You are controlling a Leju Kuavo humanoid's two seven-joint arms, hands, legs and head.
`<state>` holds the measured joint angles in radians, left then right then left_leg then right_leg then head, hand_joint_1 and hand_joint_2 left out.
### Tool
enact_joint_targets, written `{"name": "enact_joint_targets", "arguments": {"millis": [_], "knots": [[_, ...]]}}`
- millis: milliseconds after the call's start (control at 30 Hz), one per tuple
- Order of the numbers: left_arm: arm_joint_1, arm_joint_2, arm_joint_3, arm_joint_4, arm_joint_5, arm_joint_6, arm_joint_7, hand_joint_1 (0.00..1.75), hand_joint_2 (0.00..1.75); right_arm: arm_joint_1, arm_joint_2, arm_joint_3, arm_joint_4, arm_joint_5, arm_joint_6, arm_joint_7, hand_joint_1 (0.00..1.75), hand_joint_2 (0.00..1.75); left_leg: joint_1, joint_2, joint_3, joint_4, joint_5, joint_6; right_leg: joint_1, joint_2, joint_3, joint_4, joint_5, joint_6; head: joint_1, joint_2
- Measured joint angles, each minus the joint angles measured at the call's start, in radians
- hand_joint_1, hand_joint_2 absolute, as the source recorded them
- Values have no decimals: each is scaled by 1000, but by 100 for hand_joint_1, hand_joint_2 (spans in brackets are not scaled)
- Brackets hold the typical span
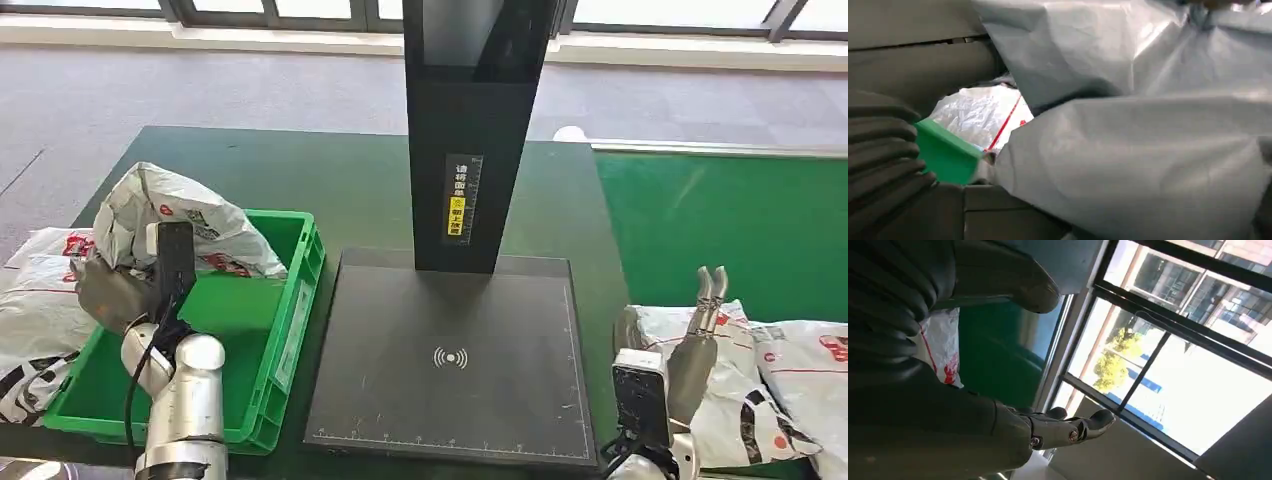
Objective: Moved the parcel from conveyor to table for the left to box.
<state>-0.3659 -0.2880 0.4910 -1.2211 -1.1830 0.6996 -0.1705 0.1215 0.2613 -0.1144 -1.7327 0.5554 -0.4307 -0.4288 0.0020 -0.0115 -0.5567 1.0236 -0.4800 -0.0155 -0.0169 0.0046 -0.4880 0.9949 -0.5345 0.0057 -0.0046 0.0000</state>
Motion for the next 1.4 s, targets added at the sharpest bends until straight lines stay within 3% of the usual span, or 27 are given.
{"name": "enact_joint_targets", "arguments": {"millis": [1133,1167,1400], "knots": [[16,-21,25,-82,-54,0,-35,0,0,1,2,-1,10,5,13,-2,0,175,0,0,0,0,0,0,0,0,0,0,0,0,0,0],[16,-23,26,-85,-54,0,-35,0,175,1,2,-1,11,4,13,-2,0,175,0,0,0,0,0,0,0,0,0,0,0,0,0,0],[16,-28,32,-97,-60,0,-44,0,175,1,2,-2,14,3,13,-2,0,175,0,0,0,0,0,0,0,0,0,0,0,0,0,0]]}}
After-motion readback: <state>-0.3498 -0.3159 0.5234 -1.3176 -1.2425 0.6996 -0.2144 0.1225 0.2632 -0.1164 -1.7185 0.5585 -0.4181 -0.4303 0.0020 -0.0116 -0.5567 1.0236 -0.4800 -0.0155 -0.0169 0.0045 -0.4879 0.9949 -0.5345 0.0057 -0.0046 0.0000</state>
